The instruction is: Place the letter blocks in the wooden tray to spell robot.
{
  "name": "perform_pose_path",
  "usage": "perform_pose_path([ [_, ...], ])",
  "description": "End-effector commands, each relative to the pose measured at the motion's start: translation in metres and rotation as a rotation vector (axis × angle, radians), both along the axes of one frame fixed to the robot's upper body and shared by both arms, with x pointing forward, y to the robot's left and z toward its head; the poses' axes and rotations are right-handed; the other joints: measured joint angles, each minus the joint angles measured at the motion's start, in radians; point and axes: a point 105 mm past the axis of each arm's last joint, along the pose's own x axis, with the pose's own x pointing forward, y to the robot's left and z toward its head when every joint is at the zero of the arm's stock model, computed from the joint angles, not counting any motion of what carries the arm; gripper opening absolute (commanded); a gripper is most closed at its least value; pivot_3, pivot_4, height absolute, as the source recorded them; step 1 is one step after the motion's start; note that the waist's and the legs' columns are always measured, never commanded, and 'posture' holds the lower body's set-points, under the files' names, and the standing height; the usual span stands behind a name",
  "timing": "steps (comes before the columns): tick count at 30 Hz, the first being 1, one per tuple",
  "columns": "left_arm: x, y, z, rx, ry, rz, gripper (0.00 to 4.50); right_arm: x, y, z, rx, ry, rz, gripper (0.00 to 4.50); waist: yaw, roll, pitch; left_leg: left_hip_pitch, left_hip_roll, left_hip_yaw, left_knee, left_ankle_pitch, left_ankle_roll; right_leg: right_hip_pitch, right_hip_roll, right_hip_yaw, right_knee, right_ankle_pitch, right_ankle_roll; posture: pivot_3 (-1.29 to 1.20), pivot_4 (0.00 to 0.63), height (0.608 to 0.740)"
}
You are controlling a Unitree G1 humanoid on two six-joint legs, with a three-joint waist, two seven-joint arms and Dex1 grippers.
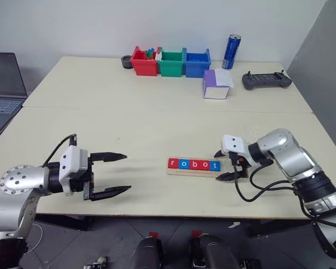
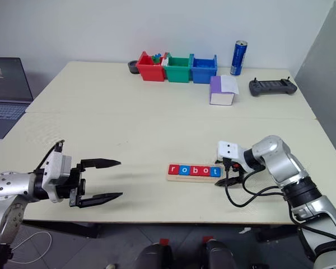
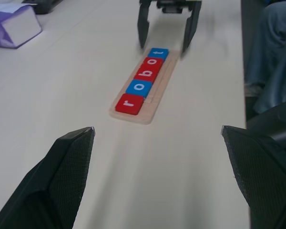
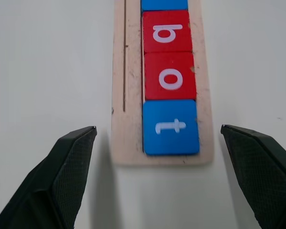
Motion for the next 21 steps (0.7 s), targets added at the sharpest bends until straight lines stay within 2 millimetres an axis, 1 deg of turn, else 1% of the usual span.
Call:
perform_pose_path([
  [1,0.005,0.014,0.021,0.011,-0.068,0.048,4.50,-0.010,-0.015,0.041,0.079,-0.079,0.014,4.45,0.001,0.001,0.001,0.000,0.000,0.000,0.000,0.000,0.000,0.000,0.000,0.000,0.000,0.000,0.000,0.00,0.150,0.740],
  [4,0.002,0.025,0.030,0.020,-0.082,0.079,4.50,-0.025,-0.040,0.065,0.179,-0.114,-0.057,4.45,0.006,0.000,0.001,0.000,0.000,0.000,-0.001,0.000,0.000,0.000,0.000,0.000,-0.001,0.000,0.000,0.00,0.150,0.740],
  [6,0.000,0.034,0.039,0.019,-0.096,0.115,4.50,-0.042,-0.065,0.083,0.260,-0.118,-0.140,4.45,0.009,0.001,0.001,-0.001,0.000,0.000,-0.001,-0.001,0.000,0.000,0.000,0.000,-0.002,0.000,0.000,0.00,0.150,0.740],
  [8,0.003,0.041,0.052,0.011,-0.130,0.158,4.50,-0.056,-0.089,0.101,0.359,-0.116,-0.243,4.45,0.014,0.001,0.001,-0.001,0.000,0.000,-0.001,-0.001,-0.001,0.000,0.000,0.000,-0.002,0.000,0.000,0.00,0.150,0.740],
  [10,0.006,0.044,0.062,-0.023,-0.139,0.172,4.50,-0.066,-0.109,0.111,0.449,-0.103,-0.316,4.45,0.019,0.001,0.002,-0.001,-0.001,0.000,0.000,-0.001,0.000,0.000,-0.001,0.000,-0.002,0.000,-0.001,0.00,0.150,0.740],
  [11,0.006,0.044,0.065,-0.037,-0.135,0.172,4.50,-0.071,-0.117,0.112,0.467,-0.093,-0.336,4.45,0.020,0.002,0.002,-0.001,-0.001,0.000,0.000,-0.001,0.000,0.000,-0.001,0.000,-0.002,0.000,-0.001,0.00,0.150,0.740],
  [13,0.005,0.043,0.065,-0.034,-0.121,0.170,4.50,-0.078,-0.127,0.103,0.446,-0.075,-0.348,4.45,0.019,0.001,0.001,0.001,0.000,-0.001,0.000,-0.001,0.000,0.001,0.000,-0.001,-0.002,0.000,0.000,0.00,0.150,0.740],
  [18,0.005,0.042,0.057,-0.018,-0.113,0.160,4.50,-0.076,-0.128,0.091,0.428,-0.051,-0.332,4.45,0.009,0.003,0.002,0.002,0.000,0.000,-0.001,-0.001,0.000,0.001,0.000,0.000,0.000,-0.001,0.000,0.00,0.150,0.740],
  [21,0.004,0.039,0.055,-0.030,-0.106,0.151,4.50,-0.071,-0.127,0.091,0.431,-0.057,-0.320,4.45,0.008,0.003,0.002,0.002,0.000,0.000,-0.001,-0.001,0.000,0.000,0.001,0.000,0.000,-0.001,-0.001,0.00,0.150,0.740],
])
